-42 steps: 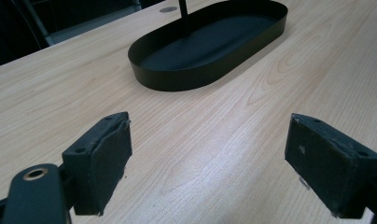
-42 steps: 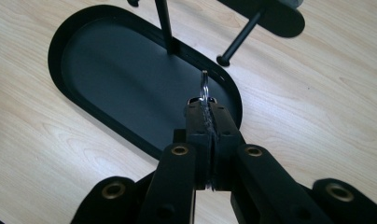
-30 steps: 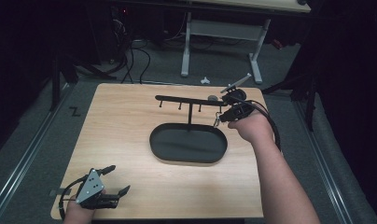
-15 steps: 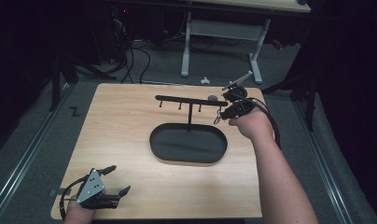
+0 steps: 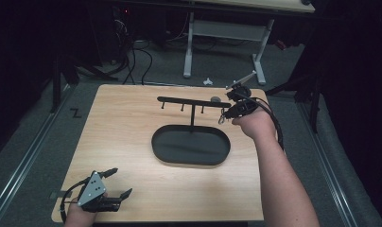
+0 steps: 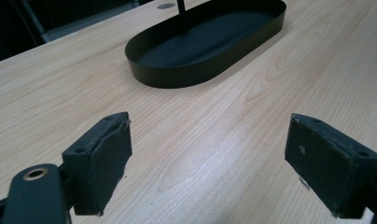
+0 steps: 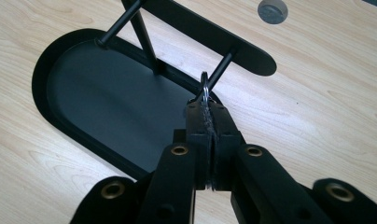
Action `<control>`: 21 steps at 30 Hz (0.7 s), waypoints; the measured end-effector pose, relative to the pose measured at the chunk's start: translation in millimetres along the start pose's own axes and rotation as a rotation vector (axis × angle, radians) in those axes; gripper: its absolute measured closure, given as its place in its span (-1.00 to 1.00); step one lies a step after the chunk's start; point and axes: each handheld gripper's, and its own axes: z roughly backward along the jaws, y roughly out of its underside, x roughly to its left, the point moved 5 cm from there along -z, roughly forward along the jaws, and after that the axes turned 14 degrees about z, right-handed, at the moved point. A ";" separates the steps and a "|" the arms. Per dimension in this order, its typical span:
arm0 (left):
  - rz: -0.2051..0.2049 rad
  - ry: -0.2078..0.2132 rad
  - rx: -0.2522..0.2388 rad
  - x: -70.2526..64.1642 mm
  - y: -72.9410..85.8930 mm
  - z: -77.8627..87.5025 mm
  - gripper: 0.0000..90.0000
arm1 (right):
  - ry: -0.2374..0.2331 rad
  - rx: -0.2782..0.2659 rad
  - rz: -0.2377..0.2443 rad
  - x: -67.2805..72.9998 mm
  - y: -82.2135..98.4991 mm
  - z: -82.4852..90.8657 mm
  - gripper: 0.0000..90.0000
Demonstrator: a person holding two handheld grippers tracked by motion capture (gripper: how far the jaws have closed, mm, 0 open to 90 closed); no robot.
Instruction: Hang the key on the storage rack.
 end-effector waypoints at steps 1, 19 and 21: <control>0.000 0.000 0.000 0.1 0.0 0.1 -0.66 | 0.001 0.002 -0.002 -0.2 0.1 -0.2 0.97; 0.003 0.003 -0.002 0.4 0.0 1.8 -0.66 | 0.026 0.004 -0.016 -5.2 2.1 -4.9 0.82; 0.002 0.003 -0.001 0.3 0.1 1.7 -0.66 | 0.027 0.003 -0.017 -5.4 2.5 -4.5 0.80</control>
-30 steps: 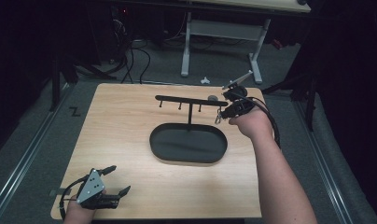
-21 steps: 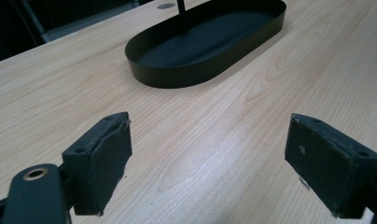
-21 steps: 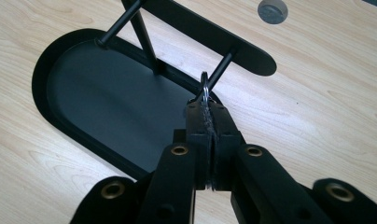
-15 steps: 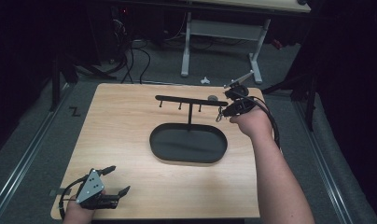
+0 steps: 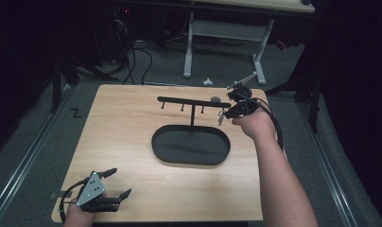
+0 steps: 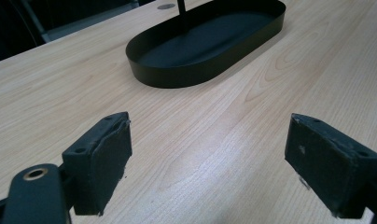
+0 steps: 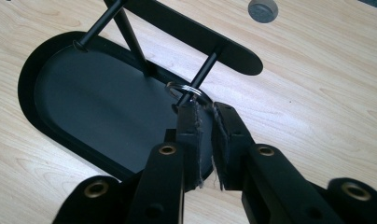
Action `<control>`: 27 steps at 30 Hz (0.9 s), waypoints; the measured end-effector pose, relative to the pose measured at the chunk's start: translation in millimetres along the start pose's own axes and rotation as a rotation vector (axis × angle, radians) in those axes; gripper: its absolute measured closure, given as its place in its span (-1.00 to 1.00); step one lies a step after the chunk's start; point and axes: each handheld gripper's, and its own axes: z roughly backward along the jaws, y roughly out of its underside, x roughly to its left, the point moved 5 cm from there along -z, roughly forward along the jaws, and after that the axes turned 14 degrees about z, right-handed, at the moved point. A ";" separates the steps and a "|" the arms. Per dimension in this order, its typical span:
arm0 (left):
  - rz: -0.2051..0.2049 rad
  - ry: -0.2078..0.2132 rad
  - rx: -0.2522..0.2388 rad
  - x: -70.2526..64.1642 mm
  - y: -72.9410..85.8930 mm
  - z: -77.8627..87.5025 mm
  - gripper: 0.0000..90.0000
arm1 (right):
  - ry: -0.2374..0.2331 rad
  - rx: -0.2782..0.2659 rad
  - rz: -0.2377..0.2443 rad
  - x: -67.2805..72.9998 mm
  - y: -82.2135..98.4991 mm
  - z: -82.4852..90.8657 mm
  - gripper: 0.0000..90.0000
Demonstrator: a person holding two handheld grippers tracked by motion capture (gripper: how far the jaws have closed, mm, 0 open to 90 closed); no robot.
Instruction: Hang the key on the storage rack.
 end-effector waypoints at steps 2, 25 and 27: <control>0.000 0.000 0.001 -0.2 0.0 -0.1 -0.66 | -0.001 -0.003 -0.006 0.4 0.1 0.1 0.79; -0.005 0.006 0.015 -1.1 0.8 -2.5 -0.66 | -0.025 -0.010 -0.012 4.6 9.7 2.4 0.43; -0.006 0.007 0.018 -1.2 0.8 -2.5 -0.66 | -0.024 -0.002 -0.010 5.6 11.1 0.7 0.30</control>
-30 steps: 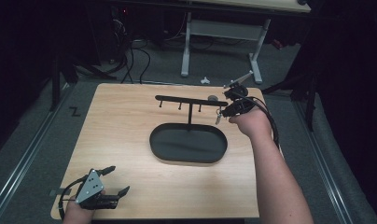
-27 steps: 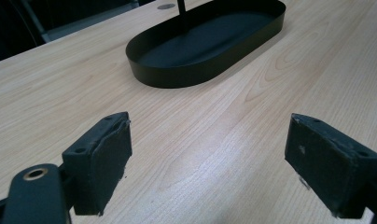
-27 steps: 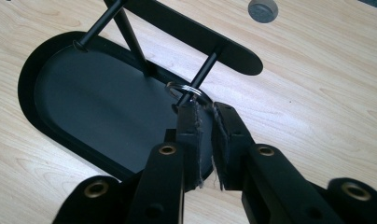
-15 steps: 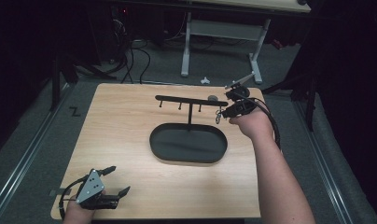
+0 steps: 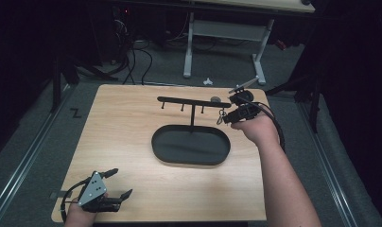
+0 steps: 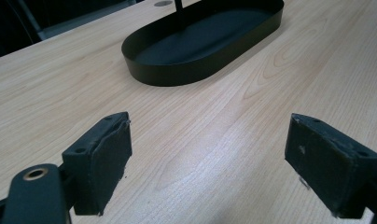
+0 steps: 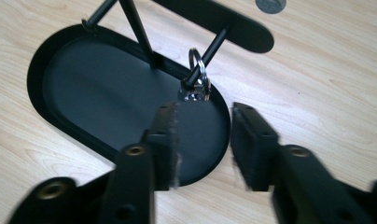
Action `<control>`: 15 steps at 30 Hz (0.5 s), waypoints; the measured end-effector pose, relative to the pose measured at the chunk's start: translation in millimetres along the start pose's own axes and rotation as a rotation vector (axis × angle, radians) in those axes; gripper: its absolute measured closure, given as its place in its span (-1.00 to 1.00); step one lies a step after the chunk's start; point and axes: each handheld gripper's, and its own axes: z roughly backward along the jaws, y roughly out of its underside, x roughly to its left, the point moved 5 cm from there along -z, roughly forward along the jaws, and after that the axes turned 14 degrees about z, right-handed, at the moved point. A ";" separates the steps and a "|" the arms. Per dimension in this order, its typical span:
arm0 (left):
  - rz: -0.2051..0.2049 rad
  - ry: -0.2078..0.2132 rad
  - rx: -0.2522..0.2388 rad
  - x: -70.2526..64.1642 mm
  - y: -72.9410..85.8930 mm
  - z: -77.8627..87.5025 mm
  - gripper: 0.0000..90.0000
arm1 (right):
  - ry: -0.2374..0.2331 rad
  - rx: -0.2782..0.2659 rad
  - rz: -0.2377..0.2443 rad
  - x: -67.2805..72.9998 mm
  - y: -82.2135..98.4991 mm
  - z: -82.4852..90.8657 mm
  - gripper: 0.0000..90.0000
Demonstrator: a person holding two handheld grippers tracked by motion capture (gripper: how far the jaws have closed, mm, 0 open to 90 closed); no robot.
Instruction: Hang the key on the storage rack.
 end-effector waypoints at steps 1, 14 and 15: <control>0.000 0.000 -0.003 -0.1 0.0 -0.3 -0.66 | 0.003 0.005 -0.003 0.5 0.7 -0.8 0.25; -0.002 0.005 0.004 -0.9 0.5 -1.7 -0.66 | 0.010 0.015 -0.028 0.6 15.3 -15.8 -0.18; -0.002 0.005 0.004 -0.8 0.5 -1.7 -0.66 | 0.010 0.014 -0.027 0.8 16.8 -17.1 -0.20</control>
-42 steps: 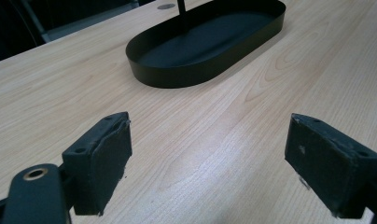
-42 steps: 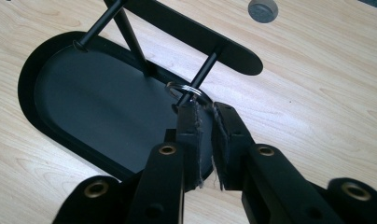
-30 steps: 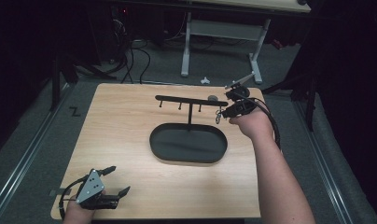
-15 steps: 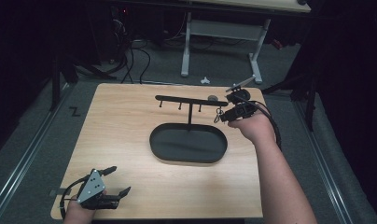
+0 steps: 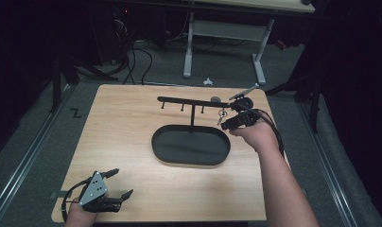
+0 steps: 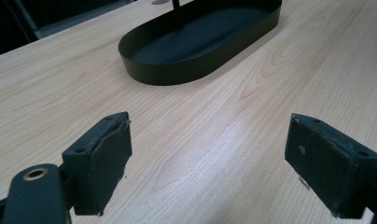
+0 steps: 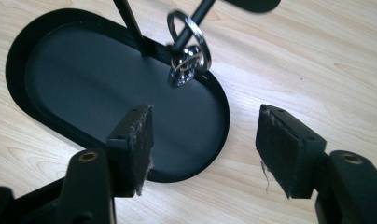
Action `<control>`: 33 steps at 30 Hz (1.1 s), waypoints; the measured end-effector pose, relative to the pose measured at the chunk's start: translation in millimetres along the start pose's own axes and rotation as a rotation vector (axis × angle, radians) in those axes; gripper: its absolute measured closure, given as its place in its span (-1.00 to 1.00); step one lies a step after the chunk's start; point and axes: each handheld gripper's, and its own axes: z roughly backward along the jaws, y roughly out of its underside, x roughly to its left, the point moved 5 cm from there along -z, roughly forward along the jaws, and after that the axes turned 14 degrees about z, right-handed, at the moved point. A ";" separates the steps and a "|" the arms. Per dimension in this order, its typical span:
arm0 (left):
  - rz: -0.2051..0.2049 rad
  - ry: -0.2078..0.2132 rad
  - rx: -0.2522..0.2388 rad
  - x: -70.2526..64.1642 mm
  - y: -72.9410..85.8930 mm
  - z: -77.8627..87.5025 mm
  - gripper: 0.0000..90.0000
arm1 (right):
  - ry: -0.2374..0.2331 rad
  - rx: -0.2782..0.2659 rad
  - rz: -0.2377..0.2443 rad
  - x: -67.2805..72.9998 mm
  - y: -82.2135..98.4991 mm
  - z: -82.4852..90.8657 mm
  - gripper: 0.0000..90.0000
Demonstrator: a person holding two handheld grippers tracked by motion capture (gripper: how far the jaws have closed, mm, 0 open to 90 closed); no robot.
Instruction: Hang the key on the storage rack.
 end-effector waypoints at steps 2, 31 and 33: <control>0.001 0.000 0.000 0.1 0.0 -0.1 -0.66 | -0.002 0.003 0.000 0.7 3.5 -2.9 -0.24; -0.018 0.003 0.032 -2.8 2.7 -5.3 -0.66 | 0.029 -0.048 -0.076 3.4 113.5 -53.9 -0.46; -0.020 0.003 0.035 -2.8 2.8 -5.7 -0.66 | 0.042 -0.087 -0.083 3.6 124.8 -54.9 -0.46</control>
